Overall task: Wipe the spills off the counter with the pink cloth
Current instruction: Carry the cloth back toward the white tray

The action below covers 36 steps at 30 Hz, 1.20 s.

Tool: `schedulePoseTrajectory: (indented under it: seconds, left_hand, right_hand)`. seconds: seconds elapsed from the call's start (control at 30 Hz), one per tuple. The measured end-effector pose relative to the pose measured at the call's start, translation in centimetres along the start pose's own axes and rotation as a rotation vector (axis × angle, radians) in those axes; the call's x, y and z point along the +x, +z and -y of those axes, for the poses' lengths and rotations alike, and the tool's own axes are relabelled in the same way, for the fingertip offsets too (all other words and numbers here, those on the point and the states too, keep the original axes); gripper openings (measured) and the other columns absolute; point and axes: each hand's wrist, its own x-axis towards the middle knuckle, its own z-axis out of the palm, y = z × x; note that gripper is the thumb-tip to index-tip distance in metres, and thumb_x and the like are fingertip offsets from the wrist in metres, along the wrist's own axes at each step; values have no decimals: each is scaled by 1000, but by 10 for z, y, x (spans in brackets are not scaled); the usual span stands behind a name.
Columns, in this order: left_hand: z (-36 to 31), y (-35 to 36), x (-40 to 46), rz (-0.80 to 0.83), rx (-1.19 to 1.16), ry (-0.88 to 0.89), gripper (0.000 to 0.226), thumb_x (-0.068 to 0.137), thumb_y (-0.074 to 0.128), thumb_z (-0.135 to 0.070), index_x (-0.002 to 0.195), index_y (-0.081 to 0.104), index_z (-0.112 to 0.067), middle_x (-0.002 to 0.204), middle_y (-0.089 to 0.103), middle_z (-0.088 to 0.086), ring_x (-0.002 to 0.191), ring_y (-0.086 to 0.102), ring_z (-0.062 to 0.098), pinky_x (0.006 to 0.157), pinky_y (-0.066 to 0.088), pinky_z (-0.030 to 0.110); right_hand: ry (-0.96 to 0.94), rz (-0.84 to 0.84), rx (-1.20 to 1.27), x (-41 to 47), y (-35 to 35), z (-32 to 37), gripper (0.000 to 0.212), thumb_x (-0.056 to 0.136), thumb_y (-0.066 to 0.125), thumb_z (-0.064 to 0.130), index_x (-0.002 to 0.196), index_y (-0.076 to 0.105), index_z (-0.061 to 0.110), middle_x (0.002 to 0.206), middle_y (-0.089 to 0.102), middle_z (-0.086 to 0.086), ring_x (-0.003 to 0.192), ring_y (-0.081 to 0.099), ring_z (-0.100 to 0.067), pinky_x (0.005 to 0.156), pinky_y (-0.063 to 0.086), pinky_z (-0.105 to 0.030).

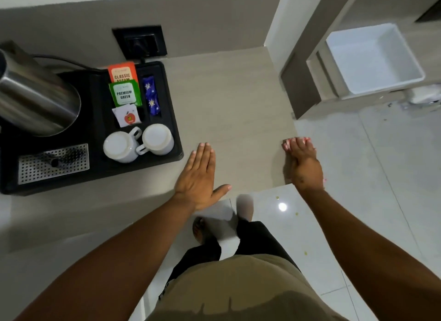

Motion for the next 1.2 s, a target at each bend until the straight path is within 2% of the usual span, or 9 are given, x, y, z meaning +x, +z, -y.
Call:
schedulePoseTrajectory:
  seconds: [0.2, 0.3, 0.43, 0.57, 0.7, 0.87, 0.97, 1.07, 1.2]
  left_hand:
    - [-61, -30, 91, -34, 21, 66, 103, 94, 8, -75, 157, -12, 4, 170, -11, 26, 158, -14, 38, 130, -4, 51]
    - [-100, -60, 143, -97, -2, 107, 106, 87, 1, -75, 159, -8, 3, 171, -7, 24, 159, -11, 36, 124, -21, 44]
    - [-152, -98, 221, -149, -13, 160, 102, 95, 11, -77, 159, -12, -1, 171, -12, 21, 159, -14, 34, 114, -31, 39]
    - [-203, -130, 304, -183, 8, 175, 100, 97, 15, -75, 160, -10, -2, 172, -12, 19, 159, -15, 33, 124, -15, 42]
    - [-231, -142, 369, -179, 7, 155, 99, 97, 16, -76, 162, -9, -5, 173, -7, 16, 160, -11, 32, 128, -8, 44]
    - [-242, -133, 420, -174, -14, 102, 97, 99, 26, -71, 162, -2, -4, 174, -1, 17, 160, -4, 33, 131, 4, 46]
    - [-241, -122, 436, -161, -9, 82, 97, 100, 32, -69, 162, -2, -3, 174, -2, 17, 160, -4, 33, 131, 3, 45]
    - [-240, -110, 447, -133, -23, 63, 96, 100, 31, -69, 162, -4, -3, 174, -4, 16, 160, -6, 32, 131, 1, 44]
    - [-240, -106, 445, -115, -65, 39, 95, 101, 29, -68, 162, -5, -4, 173, -4, 16, 160, -7, 31, 131, 2, 45]
  right_hand:
    - [28, -83, 142, 6, -6, -7, 62, 84, 62, -5, 142, 50, 16, 155, 38, -8, 148, 23, -31, 119, 20, -37]
    - [83, -109, 146, 40, -31, -20, 85, 69, 77, -9, 143, 47, 21, 158, 33, 1, 150, 16, -21, 119, 22, -33]
    - [93, -159, 98, 109, -85, -51, 116, 46, 98, 13, 147, 42, 27, 160, 27, 9, 151, 11, -15, 115, 15, -20]
    - [97, -280, 80, 198, -137, -88, 88, 77, 81, 7, 149, 35, 29, 162, 24, 8, 151, 7, -15, 123, 17, -40]
    - [80, -259, -47, 275, -159, -128, 82, 79, 70, -11, 148, 39, 20, 160, 30, -1, 151, 11, -23, 119, 7, -29]
    - [72, -30, -137, 329, -139, -169, 88, 79, 75, 37, 151, 28, 16, 158, 26, -5, 149, 16, -23, 123, 13, -35]
    - [102, 5, -98, 346, -126, -182, 72, 90, 61, 43, 150, 29, 20, 158, 25, -3, 149, 17, -22, 124, 13, -39]
    - [121, 60, -193, 353, -116, -183, 84, 79, 74, 40, 148, 29, 23, 152, 31, -5, 145, 23, -24, 122, 20, -41]
    - [146, 27, -195, 350, -115, -175, 72, 96, 54, 28, 155, 14, 18, 164, 15, -6, 152, 4, -27, 124, 3, -42]
